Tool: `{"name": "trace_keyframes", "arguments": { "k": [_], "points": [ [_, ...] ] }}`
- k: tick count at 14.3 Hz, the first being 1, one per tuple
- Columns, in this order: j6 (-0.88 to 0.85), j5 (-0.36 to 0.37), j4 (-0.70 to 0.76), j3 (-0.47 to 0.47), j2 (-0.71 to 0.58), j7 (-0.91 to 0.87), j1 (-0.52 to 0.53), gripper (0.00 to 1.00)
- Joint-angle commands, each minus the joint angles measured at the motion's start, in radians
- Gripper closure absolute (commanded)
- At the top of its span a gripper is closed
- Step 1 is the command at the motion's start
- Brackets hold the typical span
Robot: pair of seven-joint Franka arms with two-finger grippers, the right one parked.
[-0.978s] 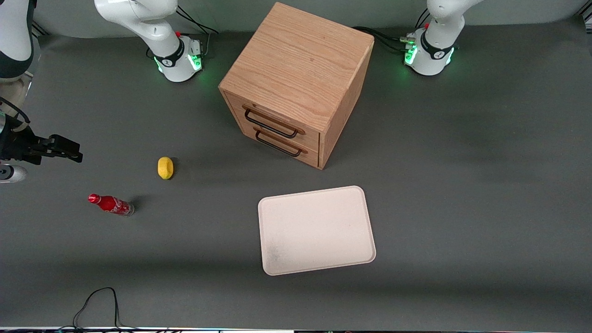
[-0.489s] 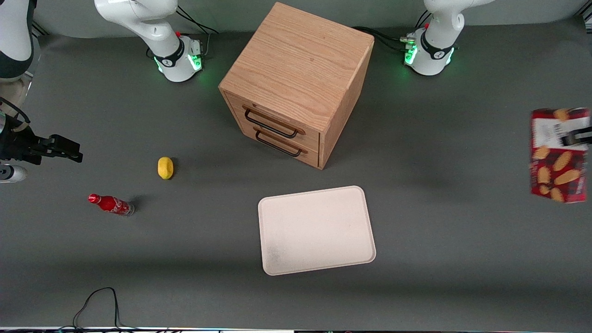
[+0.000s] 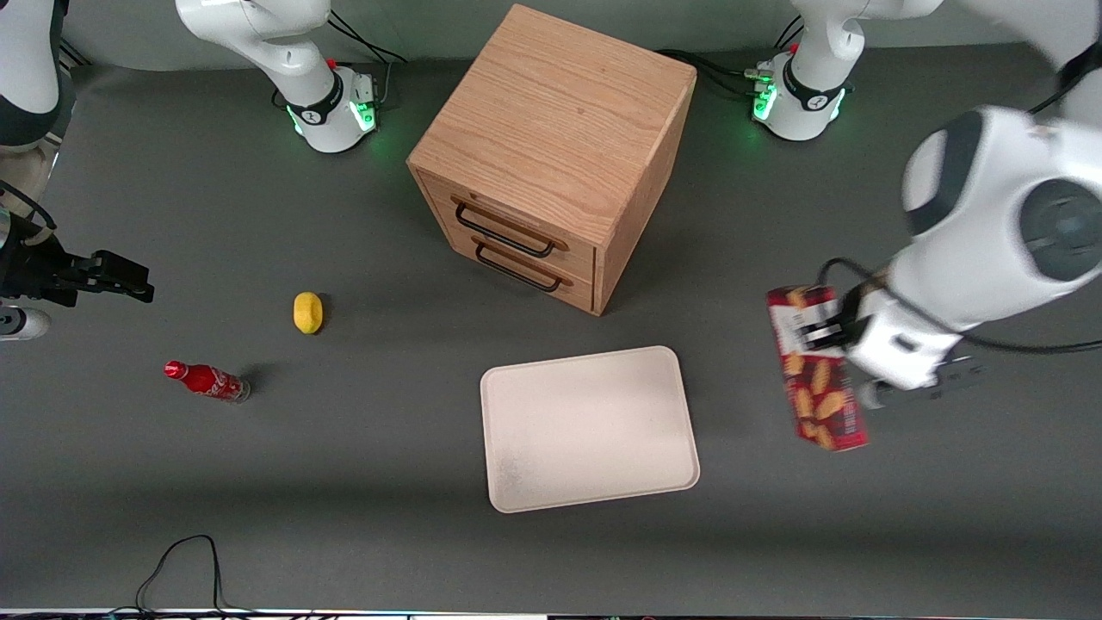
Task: Place red cookie box on tray
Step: 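Lift the shortbread box and carry it over the white tray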
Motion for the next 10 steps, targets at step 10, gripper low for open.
{"name": "trace_keyframes", "arguments": {
  "k": [10],
  "points": [
    [0.413,0.257,0.044,0.002,0.267,-0.140,-0.169,1.00]
  ]
}}
